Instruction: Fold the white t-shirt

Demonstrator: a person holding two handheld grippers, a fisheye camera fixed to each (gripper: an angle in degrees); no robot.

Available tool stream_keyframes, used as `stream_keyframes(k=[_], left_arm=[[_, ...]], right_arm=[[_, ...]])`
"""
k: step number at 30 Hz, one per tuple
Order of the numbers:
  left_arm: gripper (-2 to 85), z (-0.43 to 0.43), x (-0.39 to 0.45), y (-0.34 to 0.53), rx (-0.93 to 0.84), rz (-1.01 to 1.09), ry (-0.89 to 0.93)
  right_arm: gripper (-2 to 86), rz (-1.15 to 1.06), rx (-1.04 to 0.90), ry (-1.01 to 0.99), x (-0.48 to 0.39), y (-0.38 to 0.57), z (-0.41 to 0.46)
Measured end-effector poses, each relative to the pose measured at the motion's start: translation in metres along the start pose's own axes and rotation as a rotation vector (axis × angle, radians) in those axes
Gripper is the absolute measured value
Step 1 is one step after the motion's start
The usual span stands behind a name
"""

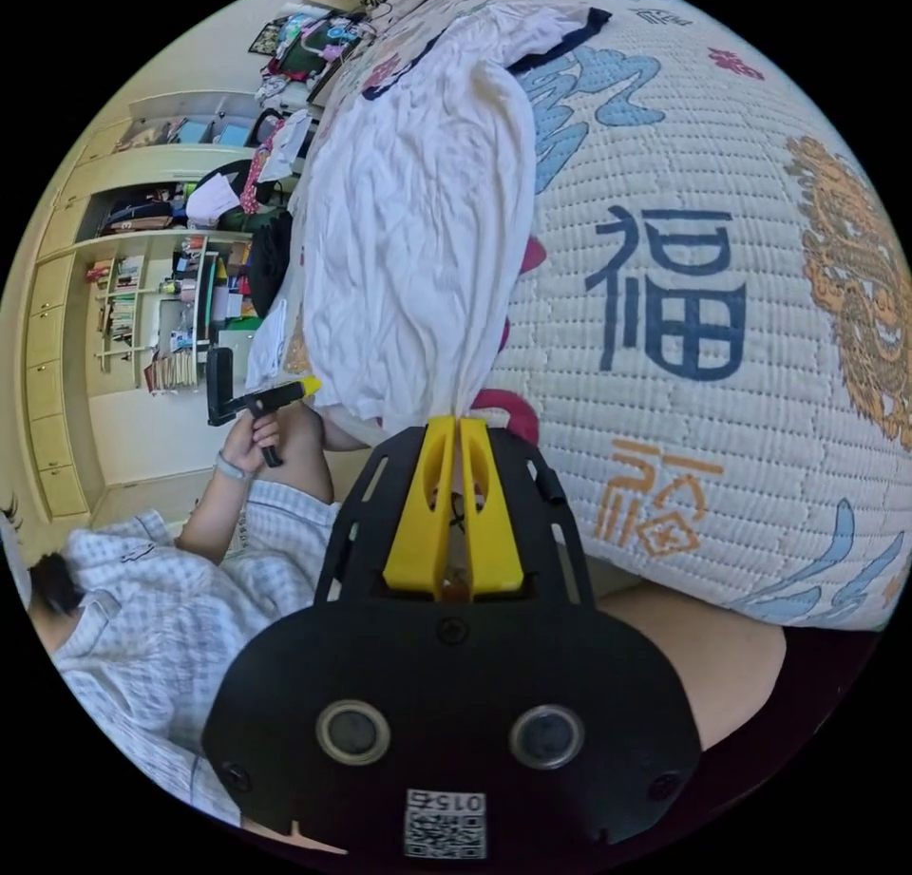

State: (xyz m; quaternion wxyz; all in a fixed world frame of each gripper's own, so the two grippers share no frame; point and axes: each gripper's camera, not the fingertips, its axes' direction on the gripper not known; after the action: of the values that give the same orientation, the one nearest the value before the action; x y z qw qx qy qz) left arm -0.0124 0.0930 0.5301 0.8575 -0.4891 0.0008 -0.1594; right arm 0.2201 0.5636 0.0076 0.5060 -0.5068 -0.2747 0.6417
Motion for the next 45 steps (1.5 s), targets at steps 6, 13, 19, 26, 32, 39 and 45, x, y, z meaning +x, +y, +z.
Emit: stream_keyframes(k=[6,13,19,26,32,39,45], left_arm=[[-0.1,-0.049,0.013,0.008,0.081,0.057,-0.134],[-0.3,-0.061,0.001,0.020,0.093,0.010,-0.254],[0.0,-0.022,-0.005,-0.008,0.014,-0.012,-0.240],[1.9,-0.021,-0.023,-0.036,-0.091,-0.016,-0.171],[5.6,-0.025,-0.033,-0.043,-0.147,-0.003,-0.161],[8.2,-0.059,-0.043,-0.128,0.403,-0.022,-0.150],[8.1,-0.005,-0.058,-0.254,0.507,-0.141,-0.157]], right_arm=[[-0.4,0.004,0.078,0.100,-0.015,-0.004,-0.055],[-0.4,0.031,0.081,0.160,-0.026,0.001,-0.085],[-0.3,0.074,0.064,0.187,-0.035,-0.023,-0.076],[0.9,0.130,0.001,0.214,-0.046,-0.056,-0.082],[4.3,0.118,0.051,0.242,-0.078,-0.090,-0.107],[4.3,-0.179,0.098,0.196,-0.175,-0.192,-0.108],[3.7,-0.412,0.091,-0.019,-0.273,-0.279,-0.075]])
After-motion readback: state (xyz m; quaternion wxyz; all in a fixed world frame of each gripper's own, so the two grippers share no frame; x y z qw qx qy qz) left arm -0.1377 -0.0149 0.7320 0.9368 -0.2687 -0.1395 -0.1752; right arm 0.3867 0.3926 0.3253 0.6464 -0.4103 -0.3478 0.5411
